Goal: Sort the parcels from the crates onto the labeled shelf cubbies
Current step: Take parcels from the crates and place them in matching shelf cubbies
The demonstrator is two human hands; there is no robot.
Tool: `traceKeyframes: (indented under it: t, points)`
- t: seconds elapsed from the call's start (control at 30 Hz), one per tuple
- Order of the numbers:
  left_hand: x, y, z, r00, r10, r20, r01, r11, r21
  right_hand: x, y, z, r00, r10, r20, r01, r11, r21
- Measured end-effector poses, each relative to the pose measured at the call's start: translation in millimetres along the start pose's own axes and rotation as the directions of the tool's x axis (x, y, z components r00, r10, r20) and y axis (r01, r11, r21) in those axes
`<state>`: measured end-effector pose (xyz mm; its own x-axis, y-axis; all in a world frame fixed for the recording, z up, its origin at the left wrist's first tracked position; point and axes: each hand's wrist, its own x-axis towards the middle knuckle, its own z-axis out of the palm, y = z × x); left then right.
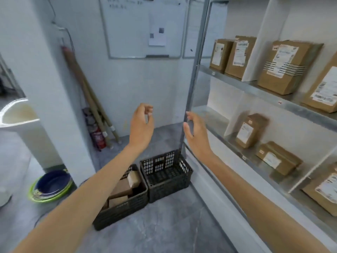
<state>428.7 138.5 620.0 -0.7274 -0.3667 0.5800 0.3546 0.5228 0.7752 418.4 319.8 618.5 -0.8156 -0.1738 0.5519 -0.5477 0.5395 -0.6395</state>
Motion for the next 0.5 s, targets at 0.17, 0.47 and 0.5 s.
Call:
traceKeyframes:
  t: [0.17, 0.47, 0.5]
  points:
    - [6.0, -91.9, -86.2, 0.992, -0.115, -0.058, 0.123, 0.982, 0.147, 8.1, -10.7, 123.2, 0.969, 0.038, 0.244, -0.059, 0.995, 0.082]
    - [13.0, -223.9, -137.7, 0.911, -0.398, -0.104, 0.412, 0.879, 0.24, 30.5, 10.0, 270.7, 0.872, 0.121, 0.475, -0.199, 0.973, 0.117]
    - [15.7, -239.5, -137.9, 0.894, -0.431, -0.118, 0.447, 0.858, 0.254, 35.4, 16.3, 284.3, 0.857, 0.131, 0.498, -0.216, 0.97, 0.116]
